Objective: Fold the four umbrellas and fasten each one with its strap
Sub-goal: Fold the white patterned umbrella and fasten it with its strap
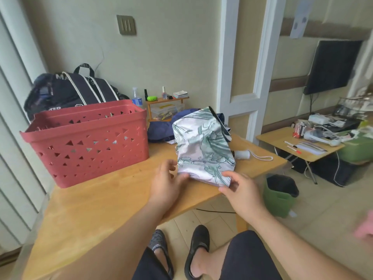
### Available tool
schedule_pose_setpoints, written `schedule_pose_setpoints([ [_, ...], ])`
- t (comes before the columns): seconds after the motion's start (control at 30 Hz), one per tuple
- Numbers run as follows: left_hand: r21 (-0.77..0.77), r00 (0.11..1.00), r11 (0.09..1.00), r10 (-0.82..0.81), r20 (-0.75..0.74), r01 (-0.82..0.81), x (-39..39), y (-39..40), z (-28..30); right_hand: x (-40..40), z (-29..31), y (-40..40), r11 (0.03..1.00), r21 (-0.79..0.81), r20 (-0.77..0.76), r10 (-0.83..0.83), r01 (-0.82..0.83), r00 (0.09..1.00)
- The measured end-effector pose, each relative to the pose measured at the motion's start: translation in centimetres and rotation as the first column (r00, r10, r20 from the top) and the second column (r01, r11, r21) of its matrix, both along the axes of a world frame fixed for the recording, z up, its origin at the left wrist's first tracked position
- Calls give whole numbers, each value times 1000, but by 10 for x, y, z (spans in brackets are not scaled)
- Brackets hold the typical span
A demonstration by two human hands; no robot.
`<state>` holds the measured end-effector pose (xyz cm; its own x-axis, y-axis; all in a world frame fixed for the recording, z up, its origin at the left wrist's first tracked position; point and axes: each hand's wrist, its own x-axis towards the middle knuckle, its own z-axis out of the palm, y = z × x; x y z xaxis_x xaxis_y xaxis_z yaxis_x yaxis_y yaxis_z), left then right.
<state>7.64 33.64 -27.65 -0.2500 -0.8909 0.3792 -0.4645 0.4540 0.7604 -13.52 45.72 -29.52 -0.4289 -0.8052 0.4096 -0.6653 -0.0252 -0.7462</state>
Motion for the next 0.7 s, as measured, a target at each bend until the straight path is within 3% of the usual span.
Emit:
schedule_pose_setpoints([
  [0.07,-118,995,990,-68,72,76,1,0,-5,3,1,5,997,-75,-121,-27,18,992],
  [0.2,-460,953,884,64,297,84,-8,6,-8,7,3,9,986,-166,-271,-40,-5,962],
  [0.33,-438,925,876,-25,380,204,-11,4,-11,4,47,-10,988,39,-341,152,-147,928],
  [0.47,-259,877,924,-137,460,280,-14,-5,-8,-11,100,-66,965,246,-727,126,85,675],
  [0.53,-248,872,921,-161,463,302,-16,-8,-7,-22,112,-97,941,300,-777,146,156,613],
  [0.6,-240,849,919,-158,504,314,-16,-7,-7,-33,120,-126,951,293,-650,122,99,750],
  [0.67,-238,801,915,-132,584,324,-16,-7,-4,-44,123,-150,982,189,-397,56,22,916],
  [0.7,-230,757,911,-124,642,344,-17,-8,-1,-52,123,-161,988,157,-289,32,14,957],
])
